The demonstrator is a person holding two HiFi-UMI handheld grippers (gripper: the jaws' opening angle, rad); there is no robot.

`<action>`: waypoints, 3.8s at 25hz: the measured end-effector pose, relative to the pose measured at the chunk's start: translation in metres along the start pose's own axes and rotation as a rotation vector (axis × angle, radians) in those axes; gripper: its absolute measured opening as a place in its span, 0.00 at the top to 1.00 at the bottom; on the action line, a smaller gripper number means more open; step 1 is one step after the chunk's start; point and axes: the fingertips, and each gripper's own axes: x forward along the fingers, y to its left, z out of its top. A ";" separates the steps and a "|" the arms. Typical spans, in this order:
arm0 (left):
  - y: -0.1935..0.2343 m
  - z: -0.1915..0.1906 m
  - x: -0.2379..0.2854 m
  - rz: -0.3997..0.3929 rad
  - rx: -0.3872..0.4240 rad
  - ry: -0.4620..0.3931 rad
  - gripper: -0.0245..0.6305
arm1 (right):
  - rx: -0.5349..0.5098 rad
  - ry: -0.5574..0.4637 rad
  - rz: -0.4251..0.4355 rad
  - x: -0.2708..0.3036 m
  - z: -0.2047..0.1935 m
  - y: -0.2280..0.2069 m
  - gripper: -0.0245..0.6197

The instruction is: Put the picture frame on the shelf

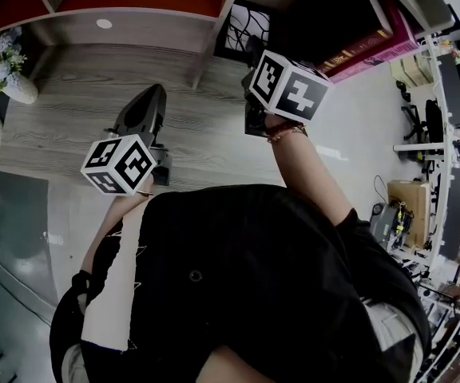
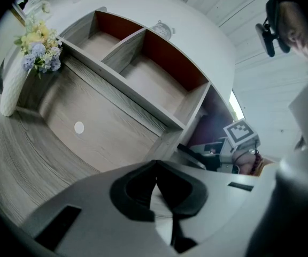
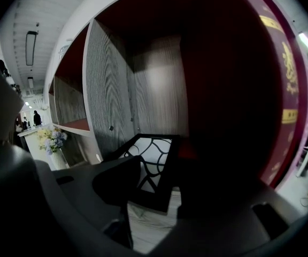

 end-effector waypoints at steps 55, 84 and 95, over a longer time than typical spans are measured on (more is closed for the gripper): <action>-0.146 -0.086 -0.092 0.089 0.094 0.002 0.94 | 0.161 0.063 0.683 -0.176 -0.131 -0.001 0.95; -0.194 -0.117 -0.113 0.060 0.181 0.000 0.94 | 0.016 -0.032 0.522 -0.214 -0.147 -0.048 0.95; -0.199 -0.119 -0.114 0.056 0.188 -0.004 0.94 | 0.017 -0.038 0.524 -0.218 -0.148 -0.052 0.95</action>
